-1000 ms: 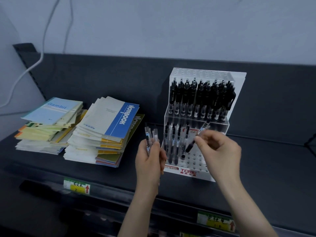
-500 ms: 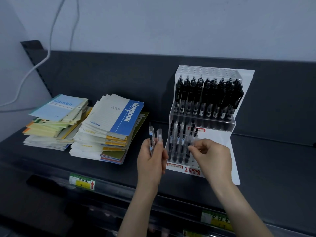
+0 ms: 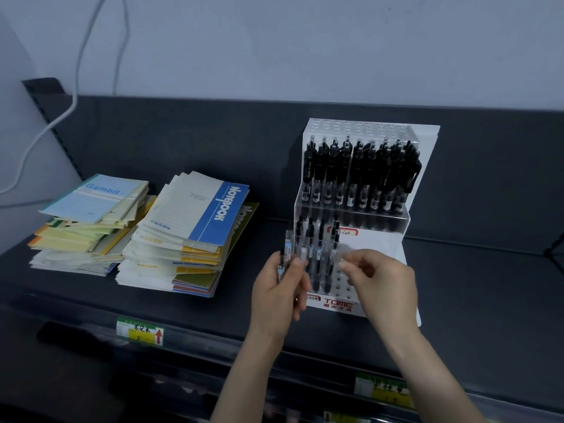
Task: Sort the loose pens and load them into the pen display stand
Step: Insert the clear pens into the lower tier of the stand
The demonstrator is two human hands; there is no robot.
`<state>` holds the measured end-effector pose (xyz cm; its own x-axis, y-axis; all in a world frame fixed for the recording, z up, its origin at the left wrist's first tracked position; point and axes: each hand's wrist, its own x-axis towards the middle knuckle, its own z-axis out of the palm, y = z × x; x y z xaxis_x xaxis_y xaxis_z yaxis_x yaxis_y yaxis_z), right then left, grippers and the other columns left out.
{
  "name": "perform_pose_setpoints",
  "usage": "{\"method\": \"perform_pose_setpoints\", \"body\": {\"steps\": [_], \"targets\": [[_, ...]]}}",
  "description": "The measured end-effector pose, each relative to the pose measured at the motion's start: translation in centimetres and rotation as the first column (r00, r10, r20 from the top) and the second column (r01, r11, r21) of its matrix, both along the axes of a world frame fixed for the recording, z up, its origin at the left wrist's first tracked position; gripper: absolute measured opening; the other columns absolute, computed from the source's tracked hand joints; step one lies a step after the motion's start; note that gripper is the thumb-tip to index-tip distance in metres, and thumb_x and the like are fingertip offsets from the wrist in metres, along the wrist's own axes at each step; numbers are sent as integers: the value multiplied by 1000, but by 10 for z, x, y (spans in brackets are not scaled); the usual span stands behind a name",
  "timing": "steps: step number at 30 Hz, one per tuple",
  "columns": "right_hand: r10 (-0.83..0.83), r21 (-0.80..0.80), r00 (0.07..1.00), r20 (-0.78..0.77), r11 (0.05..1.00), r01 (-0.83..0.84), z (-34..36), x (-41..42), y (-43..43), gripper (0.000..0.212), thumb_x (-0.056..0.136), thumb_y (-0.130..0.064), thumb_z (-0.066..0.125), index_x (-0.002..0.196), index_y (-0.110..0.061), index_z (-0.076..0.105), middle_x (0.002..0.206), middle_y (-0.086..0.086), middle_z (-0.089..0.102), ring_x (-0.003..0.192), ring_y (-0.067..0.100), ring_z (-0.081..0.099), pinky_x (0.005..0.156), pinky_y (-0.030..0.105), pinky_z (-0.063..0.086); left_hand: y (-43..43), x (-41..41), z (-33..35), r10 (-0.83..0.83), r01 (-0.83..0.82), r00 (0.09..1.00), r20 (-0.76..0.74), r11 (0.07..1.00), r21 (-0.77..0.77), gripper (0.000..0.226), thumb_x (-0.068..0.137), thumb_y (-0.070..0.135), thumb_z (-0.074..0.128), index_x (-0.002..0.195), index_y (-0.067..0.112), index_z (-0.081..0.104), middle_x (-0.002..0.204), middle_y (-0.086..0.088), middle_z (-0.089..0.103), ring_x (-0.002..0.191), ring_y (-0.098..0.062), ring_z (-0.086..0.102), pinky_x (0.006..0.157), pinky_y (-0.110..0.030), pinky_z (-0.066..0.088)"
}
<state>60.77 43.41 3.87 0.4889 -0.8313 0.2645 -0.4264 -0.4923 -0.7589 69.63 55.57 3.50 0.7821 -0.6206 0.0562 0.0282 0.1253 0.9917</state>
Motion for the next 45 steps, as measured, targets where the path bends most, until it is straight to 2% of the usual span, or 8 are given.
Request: {"method": "perform_pose_setpoints", "body": {"steps": [3, 8, 12, 16, 21, 29, 40, 45], "targets": [[65, 164, 980, 187, 982, -96, 9, -6, 5, 3, 80, -27, 73, 79, -29, 74, 63, -9, 68, 66, 9, 65, 65, 24, 53, 0, -1, -3, -46, 46, 999, 4, 999, -10, 21, 99, 20, 49, 88, 5, 56, 63, -6, 54, 43, -15, 41, 36, -22, 32], [194, 320, 937, 291, 903, -286, 19, -8, 13, 8, 80, -20, 73, 73, -24, 73, 62, -9, 68, 58, 1, 58, 58, 16, 47, -8, -11, -7, -134, 130, 988, 71, 989, 64, 21, 98, 17, 53, 81, 4, 58, 58, -6, 54, 42, -14, 41, 39, -24, 34], [47, 333, 910, 411, 922, -198, 22, -14, 8, 10, 80, -13, 73, 71, -17, 73, 65, 0, 71, 61, 9, 62, 59, 23, 51, -12, -12, -8, -140, 129, 987, 81, 984, 126, 25, 99, 22, 51, 81, 9, 61, 62, -2, 60, 48, -14, 49, 44, -25, 40], [-169, 311, 789, 590, 950, -28, 39, -23, -17, 7, 83, -13, 69, 77, -16, 71, 67, 2, 72, 64, 15, 68, 65, 27, 56, -9, -4, -10, 15, -19, 999, 37, 993, 117, 26, 99, 25, 48, 85, 10, 64, 58, 0, 55, 42, -9, 42, 41, -19, 34], [-94, 33, 886, 455, 995, 89, 40, -9, -31, 6, 81, -22, 72, 84, -17, 74, 71, -8, 70, 70, 9, 68, 71, 19, 53, -10, -2, -7, 87, -85, 996, -18, 993, 85, 16, 99, 21, 48, 88, 12, 55, 58, -3, 48, 45, -8, 35, 42, -17, 30], [4, -245, 952, 306, 967, 75, 30, 19, -35, 11, 84, -23, 70, 87, -14, 74, 70, -7, 69, 66, 7, 63, 68, 27, 54, -4, -1, -1, 81, -80, 997, -16, 994, 69, 14, 98, 11, 41, 85, 11, 46, 64, -4, 47, 47, -10, 35, 41, -18, 28], [4, -340, 983, 183, 939, 60, 31, 24, -47, 11, 85, -23, 68, 85, -14, 73, 67, -5, 69, 63, 12, 64, 63, 31, 55, -2, 0, -2, 66, -66, 998, 12, 995, 75, 18, 100, 15, 43, 83, 11, 47, 64, -5, 47, 47, -10, 36, 41, -18, 30], [52, -355, 998, 43, 934, -34, 6, 31, -39, 10, 84, -21, 69, 84, -12, 72, 69, 0, 70, 61, 17, 65, 58, 31, 54, -6, -1, -4, 60, -62, 998, 29, 995, 73, 17, 100, 17, 44, 84, 13, 48, 61, -4, 48, 46, -11, 37, 42, -19, 31]]}}
